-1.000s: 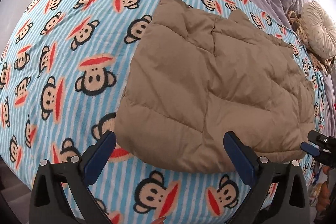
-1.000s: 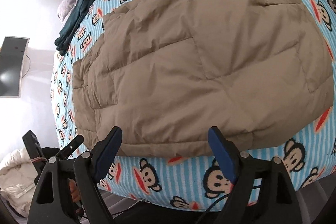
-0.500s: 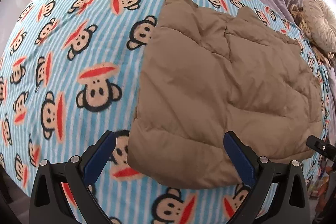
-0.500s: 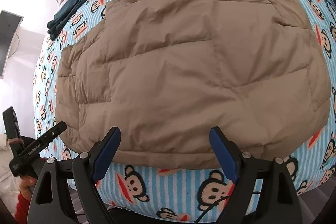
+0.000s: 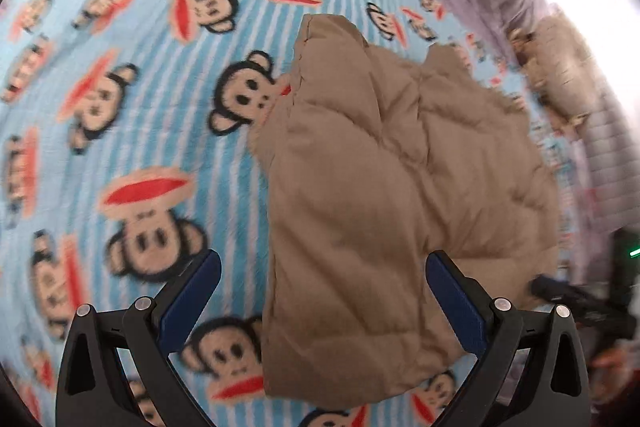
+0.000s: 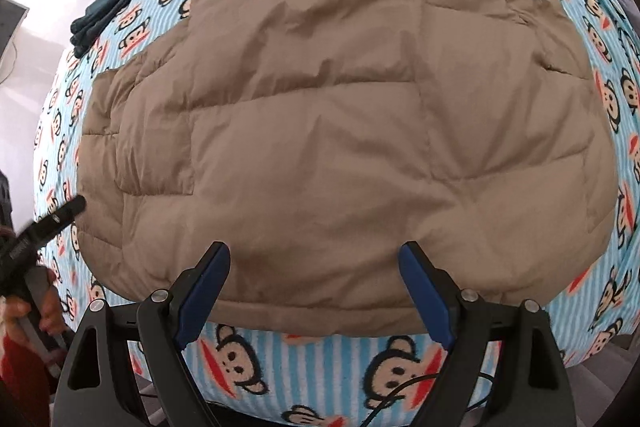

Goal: Fold large clothes

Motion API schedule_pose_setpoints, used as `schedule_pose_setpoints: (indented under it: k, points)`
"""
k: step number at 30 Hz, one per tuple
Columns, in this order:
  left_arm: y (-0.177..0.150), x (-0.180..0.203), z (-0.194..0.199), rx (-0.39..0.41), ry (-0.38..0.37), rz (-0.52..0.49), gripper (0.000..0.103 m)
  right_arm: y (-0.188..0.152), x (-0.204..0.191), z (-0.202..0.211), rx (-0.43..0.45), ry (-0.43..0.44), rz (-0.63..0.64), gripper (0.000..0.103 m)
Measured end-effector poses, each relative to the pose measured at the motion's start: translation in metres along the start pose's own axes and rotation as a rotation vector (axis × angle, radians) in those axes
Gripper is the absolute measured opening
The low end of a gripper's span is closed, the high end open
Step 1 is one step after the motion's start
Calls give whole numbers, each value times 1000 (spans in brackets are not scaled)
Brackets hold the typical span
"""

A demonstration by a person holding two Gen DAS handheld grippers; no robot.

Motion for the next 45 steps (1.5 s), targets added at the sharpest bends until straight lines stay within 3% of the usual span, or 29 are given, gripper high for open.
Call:
schedule_pose_setpoints:
  k: [7, 10, 15, 16, 18, 20, 23, 25, 26, 27, 33, 39, 45]
  points:
    - [25, -10, -50, -158, -297, 2, 102, 0, -1, -4, -11, -8, 8, 89]
    - [28, 2, -71, -208, -321, -17, 102, 0, -3, -5, -16, -7, 13, 89]
    - [24, 22, -94, -258, -280, -108, 102, 2, -5, -3, -20, 8, 21, 89]
    - [24, 25, -94, -256, -278, -122, 99, 3, -5, -2, -15, 13, 23, 89]
    - [22, 29, -91, -261, -306, -125, 55, 6, -3, 2, 1, 18, 27, 89]
    - [24, 29, -88, -266, -367, -84, 40, 10, 2, 9, 37, 22, 22, 89]
    - [22, 38, -80, -245, -338, -88, 35, 20, 7, 18, 99, 54, 10, 88]
    - [21, 41, -73, -237, -325, -77, 34, 28, 9, 22, 148, 67, 20, 70]
    - [21, 45, -67, -229, -316, -68, 34, 31, 10, 22, 159, 67, 25, 37]
    - [21, 48, -62, -224, -311, -62, 32, 36, 11, 20, 163, 64, 28, 13]
    - [20, 84, -20, -193, -273, -62, 28, 69, 13, -9, 209, 101, 27, 9]
    - [19, 177, 27, -144, -251, -168, 28, 96, 25, -42, 180, 194, -18, 9]
    - [17, 270, 24, -159, -181, -262, 28, 111, 43, -63, 119, 334, -87, 4]
Point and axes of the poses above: each gripper's, at about its wrist camera, not at the fingertips, and z roughly against the way its jaws point, x to its right, y to its top, the point moved 3 cm from there along -z, roughly the way its jaws point, and after that the axes turned 4 degrees about y, right-handed, at the moved point
